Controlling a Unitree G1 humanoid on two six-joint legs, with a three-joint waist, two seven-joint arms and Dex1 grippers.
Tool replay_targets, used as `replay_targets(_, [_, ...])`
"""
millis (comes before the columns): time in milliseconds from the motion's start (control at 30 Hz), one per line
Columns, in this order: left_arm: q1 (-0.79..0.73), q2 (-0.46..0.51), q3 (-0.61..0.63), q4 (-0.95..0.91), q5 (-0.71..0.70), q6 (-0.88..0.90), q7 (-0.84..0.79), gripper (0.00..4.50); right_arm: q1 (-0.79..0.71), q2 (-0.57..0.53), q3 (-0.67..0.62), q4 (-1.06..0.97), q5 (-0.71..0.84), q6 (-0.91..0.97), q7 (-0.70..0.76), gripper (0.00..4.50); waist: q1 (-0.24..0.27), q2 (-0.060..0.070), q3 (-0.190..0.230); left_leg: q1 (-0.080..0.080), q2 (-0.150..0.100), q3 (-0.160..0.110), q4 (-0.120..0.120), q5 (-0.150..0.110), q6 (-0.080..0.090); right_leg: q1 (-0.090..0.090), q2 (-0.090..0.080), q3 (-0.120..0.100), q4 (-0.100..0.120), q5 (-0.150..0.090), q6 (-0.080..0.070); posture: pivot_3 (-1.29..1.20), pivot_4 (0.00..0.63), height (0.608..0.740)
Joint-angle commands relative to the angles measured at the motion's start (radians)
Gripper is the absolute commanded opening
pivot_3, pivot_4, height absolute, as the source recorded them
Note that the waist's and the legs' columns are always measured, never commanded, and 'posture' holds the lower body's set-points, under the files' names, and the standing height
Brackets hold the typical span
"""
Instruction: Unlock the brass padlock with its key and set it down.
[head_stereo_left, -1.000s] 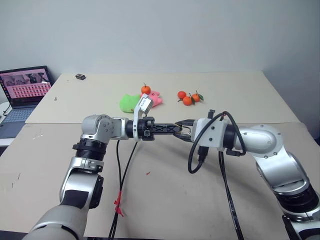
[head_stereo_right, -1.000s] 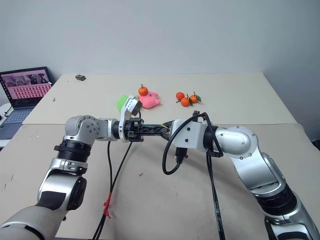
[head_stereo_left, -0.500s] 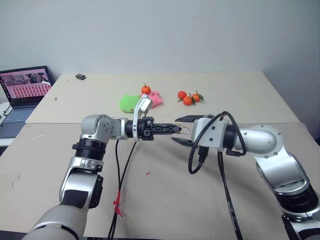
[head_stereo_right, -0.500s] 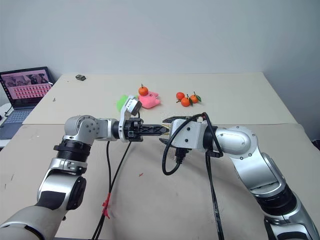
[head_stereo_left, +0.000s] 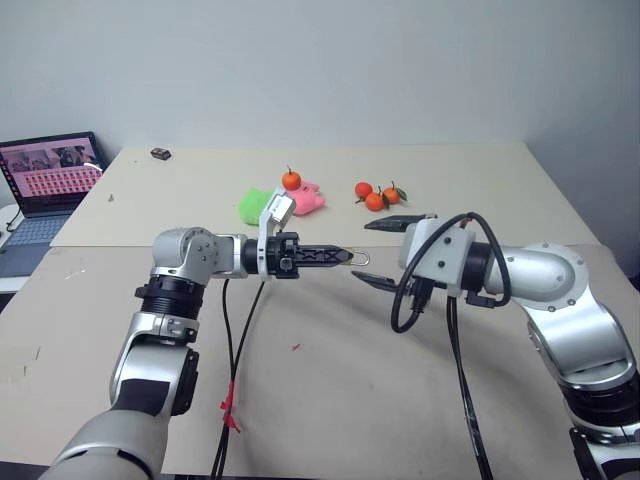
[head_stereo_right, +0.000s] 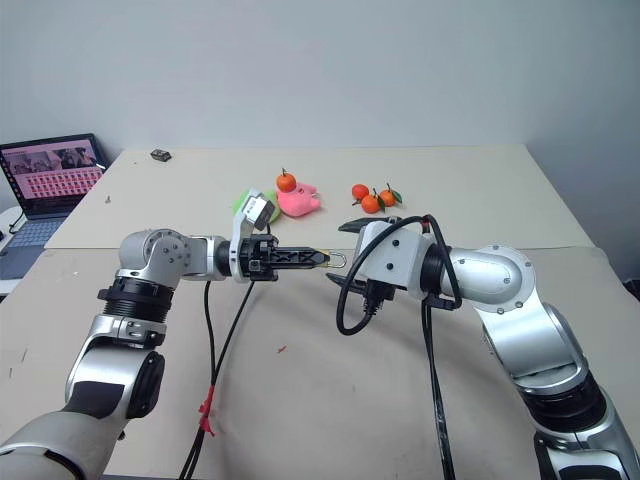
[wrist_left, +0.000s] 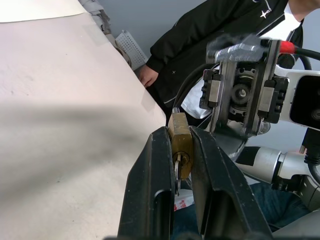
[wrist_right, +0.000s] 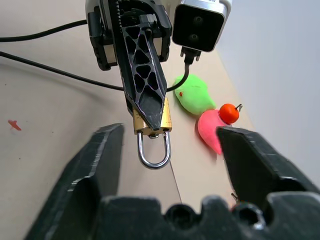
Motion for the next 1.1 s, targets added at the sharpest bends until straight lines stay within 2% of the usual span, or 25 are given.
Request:
replay_targets(33, [-0.022, 0.008, 0.023, -0.016, -0.015, 0.0, -0.005, 0.05, -0.005, -0.006, -0.035, -0.027, 0.023, 0.001, -0.008, 2.01, 0.001, 0.0, 0.0, 0.0, 0.0, 0.0, 0.0, 0.0, 0.0, 0.0, 0.0, 0.0, 0.0, 0.0, 0.0, 0.0, 0.15, 0.66])
replay_targets(200, [-0.026, 0.006, 0.031, -0.021, -0.022, 0.007, 0.001, 0.05, 0.004, -0.009, -0.024, -0.017, 0.022, -0.014, -0.008, 0.23, 0.0, 0.0, 0.0, 0.0, 0.0, 0.0, 0.0, 0.0, 0.0, 0.0, 0.0, 0.0, 0.0, 0.0, 0.0, 0.0, 0.15, 0.66])
replay_targets(233, [-0.027, 0.006, 0.034, -0.022, -0.024, 0.009, 0.003, 0.05, 0.005, -0.008, -0.02, -0.016, 0.019, -0.018, -0.008, 0.05, 0.0, 0.0, 0.0, 0.0, 0.0, 0.0, 0.0, 0.0, 0.0, 0.0, 0.0, 0.0, 0.0, 0.0, 0.0, 0.0, 0.15, 0.66])
replay_targets(667, [-0.044, 0.007, 0.086, -0.095, -0.082, 0.086, 0.044, 0.05, 0.036, -0.009, 0.013, 0.019, -0.028, -0.075, -0.017, 0.05, 0.0, 0.0, 0.0, 0.0, 0.0, 0.0, 0.0, 0.0, 0.0, 0.0, 0.0, 0.0, 0.0, 0.0, 0.0, 0.0, 0.15, 0.66])
replay_targets(1100, [-0.059, -0.038, 0.189, -0.195, -0.171, 0.194, 0.17, 0.05, 0.041, -0.005, 0.034, 0.101, -0.063, -0.169, -0.016, 0.05, 0.001, 0.0, 0.0, 0.0, 0.0, 0.0, 0.0, 0.001, -0.002, 0.0, 0.0, 0.0, 0.0, 0.0, 0.0, 0.0, 0.15, 0.66])
